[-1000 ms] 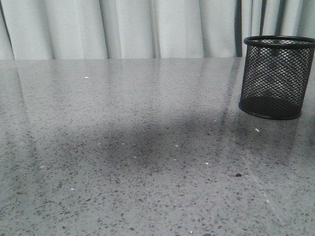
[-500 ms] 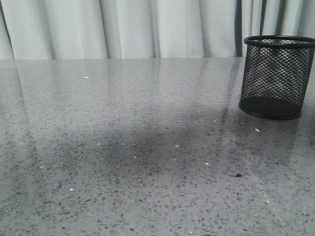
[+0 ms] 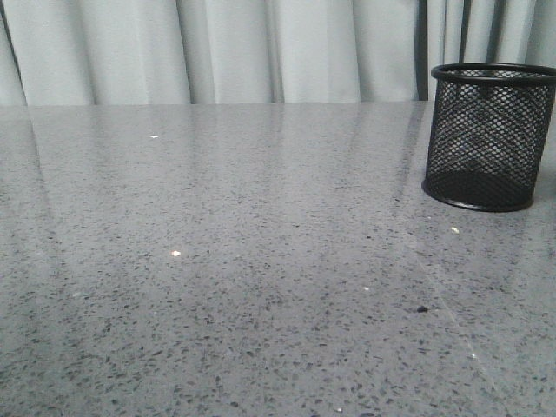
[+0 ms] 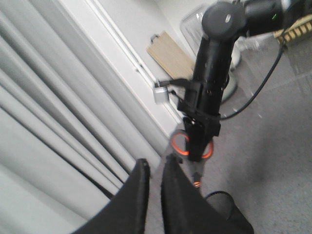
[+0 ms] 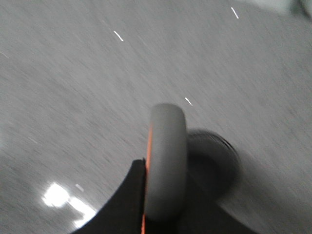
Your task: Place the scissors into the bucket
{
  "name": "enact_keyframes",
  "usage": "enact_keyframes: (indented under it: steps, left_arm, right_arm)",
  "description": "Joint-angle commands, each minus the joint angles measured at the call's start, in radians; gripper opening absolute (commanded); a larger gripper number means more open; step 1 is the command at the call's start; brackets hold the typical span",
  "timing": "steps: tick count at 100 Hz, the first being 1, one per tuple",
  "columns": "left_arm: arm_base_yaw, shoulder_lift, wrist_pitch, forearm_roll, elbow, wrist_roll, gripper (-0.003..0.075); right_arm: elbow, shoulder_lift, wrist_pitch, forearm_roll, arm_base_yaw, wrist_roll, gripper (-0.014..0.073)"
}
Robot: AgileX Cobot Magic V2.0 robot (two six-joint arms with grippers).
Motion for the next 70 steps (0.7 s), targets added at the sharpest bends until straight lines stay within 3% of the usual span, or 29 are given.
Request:
enact_keyframes:
  steps: [1,46,70]
  left_arm:
    - [-0.002,-0.041,-0.052,-0.001,-0.002,-0.045,-0.0020]
    - [-0.002,-0.103,-0.058,-0.009,0.173,-0.070,-0.0020]
    - [-0.002,-0.103,-0.062,-0.054,0.197,-0.070,-0.0020]
  right_arm:
    - [-0.082,0.030,0.084,-0.110,-0.009,0.073,-0.0061]
    - [-0.085,0.171,0.005,-0.140,-0.009,0.097,-0.0062]
    - [-0.085,0.259,-0.034,-0.088,-0.009,0.097,-0.0061]
